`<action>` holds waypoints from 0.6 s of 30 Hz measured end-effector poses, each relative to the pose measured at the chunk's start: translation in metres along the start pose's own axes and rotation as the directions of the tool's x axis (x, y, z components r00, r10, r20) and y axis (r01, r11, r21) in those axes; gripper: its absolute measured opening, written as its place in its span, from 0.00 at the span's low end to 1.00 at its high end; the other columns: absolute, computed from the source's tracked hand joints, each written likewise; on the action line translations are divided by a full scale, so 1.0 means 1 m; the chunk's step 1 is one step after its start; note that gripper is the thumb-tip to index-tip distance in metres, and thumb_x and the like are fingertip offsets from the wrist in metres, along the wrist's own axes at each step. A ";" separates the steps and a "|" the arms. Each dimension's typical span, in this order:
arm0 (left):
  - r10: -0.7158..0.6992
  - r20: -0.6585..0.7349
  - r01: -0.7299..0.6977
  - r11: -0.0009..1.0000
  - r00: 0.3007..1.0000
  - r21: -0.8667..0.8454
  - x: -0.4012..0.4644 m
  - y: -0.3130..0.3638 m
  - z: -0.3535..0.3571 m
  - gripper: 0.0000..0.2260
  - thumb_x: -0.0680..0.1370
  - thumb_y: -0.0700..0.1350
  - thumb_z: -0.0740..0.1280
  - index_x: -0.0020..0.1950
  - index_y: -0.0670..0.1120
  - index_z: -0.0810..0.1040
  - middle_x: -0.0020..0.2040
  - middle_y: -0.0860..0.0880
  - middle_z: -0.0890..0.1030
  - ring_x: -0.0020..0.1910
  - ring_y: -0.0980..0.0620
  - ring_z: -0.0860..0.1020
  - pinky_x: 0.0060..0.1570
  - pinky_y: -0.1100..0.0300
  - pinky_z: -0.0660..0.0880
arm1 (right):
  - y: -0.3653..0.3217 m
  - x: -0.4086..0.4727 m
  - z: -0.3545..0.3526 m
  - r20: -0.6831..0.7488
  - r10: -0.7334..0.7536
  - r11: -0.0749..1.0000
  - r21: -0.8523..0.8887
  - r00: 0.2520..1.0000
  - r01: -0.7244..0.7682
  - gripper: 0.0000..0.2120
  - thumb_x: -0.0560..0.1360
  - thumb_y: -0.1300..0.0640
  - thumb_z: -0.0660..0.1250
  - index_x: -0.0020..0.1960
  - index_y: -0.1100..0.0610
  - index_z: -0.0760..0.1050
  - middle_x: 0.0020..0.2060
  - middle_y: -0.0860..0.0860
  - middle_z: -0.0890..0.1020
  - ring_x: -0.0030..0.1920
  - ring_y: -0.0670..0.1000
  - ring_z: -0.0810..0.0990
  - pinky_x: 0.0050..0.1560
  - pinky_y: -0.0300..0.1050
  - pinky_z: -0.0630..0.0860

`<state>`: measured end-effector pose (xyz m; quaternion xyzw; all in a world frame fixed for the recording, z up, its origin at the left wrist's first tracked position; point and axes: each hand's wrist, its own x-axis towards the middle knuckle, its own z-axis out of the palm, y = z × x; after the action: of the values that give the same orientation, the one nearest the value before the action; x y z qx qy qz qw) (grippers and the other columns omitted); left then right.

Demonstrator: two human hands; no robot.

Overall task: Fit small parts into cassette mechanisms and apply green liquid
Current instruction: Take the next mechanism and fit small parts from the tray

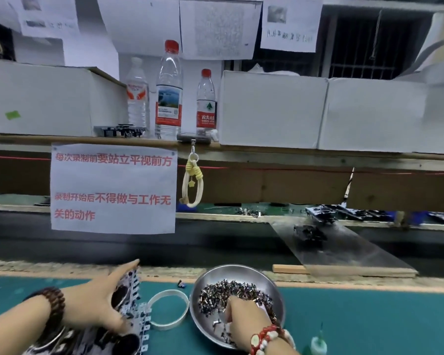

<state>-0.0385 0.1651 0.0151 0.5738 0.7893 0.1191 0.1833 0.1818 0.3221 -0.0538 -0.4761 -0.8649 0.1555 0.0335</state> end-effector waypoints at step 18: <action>-0.256 -0.227 -0.086 0.464 0.940 -0.882 -0.026 -0.028 -0.011 0.35 0.60 0.63 0.71 0.60 0.44 0.74 0.51 0.44 0.81 0.50 0.46 0.78 0.66 0.46 0.64 | 0.000 -0.009 0.006 -0.122 -0.035 0.986 0.158 0.992 0.054 0.11 0.76 0.60 0.63 0.38 0.46 0.72 0.35 0.45 0.81 0.35 0.44 0.78 0.36 0.36 0.71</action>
<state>-0.0601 0.1316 0.0181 0.3274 0.6607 0.5925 0.3245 0.1852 0.3130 -0.0585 -0.4609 -0.8564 0.1953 0.1268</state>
